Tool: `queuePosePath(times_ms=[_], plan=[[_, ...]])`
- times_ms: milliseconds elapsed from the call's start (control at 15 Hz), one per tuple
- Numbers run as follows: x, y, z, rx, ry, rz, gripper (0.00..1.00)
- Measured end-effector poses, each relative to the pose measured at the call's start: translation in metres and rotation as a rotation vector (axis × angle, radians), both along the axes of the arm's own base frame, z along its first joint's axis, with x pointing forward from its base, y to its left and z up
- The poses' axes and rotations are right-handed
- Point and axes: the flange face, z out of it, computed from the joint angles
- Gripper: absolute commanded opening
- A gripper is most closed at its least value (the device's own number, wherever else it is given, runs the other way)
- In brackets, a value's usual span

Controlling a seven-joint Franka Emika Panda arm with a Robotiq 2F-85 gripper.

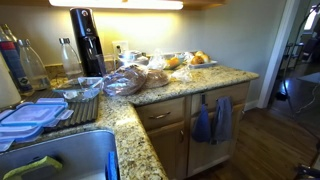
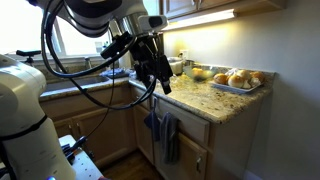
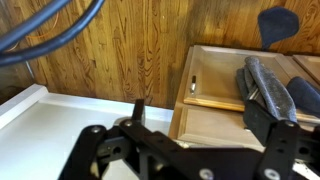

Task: Put the blue cloth hanging on the left on top of the counter

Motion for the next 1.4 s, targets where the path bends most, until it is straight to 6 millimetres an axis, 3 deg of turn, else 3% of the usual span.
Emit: queuePosePath(times_ms=[267,533,1000,1267,1400], plan=[[0.006,0.007,0.002,-0.005,-0.004,0.022,1.00],[0.036,0.030,-0.004,-0.025,-0.052,0.105,1.00],[0.100,0.095,-0.047,-0.008,-0.089,0.167,1.00],[0.122,0.126,-0.066,0.029,-0.066,0.171,1.00],[0.125,0.127,-0.069,0.030,-0.057,0.175,1.00]])
